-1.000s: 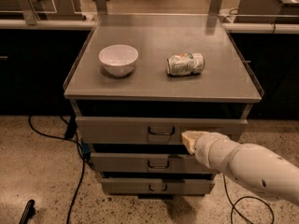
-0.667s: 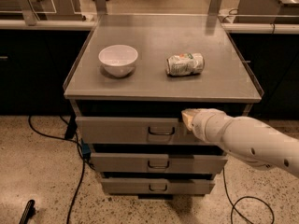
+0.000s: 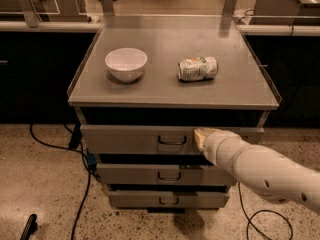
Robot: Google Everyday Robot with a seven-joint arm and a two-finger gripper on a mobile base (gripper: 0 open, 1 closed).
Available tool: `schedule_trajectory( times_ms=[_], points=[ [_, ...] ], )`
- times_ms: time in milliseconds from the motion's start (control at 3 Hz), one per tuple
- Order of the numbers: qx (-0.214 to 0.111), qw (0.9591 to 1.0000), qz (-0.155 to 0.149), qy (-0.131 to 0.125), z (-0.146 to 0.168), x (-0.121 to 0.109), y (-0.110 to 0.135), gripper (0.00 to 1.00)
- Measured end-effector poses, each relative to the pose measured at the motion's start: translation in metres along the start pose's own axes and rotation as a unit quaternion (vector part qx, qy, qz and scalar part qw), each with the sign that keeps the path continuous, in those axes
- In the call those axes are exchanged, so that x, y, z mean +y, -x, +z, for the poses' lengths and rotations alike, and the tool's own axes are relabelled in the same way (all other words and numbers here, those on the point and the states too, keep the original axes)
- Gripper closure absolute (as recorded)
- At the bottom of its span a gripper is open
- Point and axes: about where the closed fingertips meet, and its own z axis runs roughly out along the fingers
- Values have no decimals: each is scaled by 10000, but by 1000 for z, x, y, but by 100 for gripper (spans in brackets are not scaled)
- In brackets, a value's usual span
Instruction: Open top drawer
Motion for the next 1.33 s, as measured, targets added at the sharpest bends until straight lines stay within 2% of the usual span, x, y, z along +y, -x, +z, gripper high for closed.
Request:
schedule_trajectory(
  times_ms=[333,667,1000,1333],
  points=[
    [-430,9981,240,-376,6,-5,7,100],
    [-760,9939,411,-686,12,-15,16,100],
    [-950,9905,496,-856,20,-26,26,100],
    [-960,9904,496,-867,20,-26,27,100]
  ],
)
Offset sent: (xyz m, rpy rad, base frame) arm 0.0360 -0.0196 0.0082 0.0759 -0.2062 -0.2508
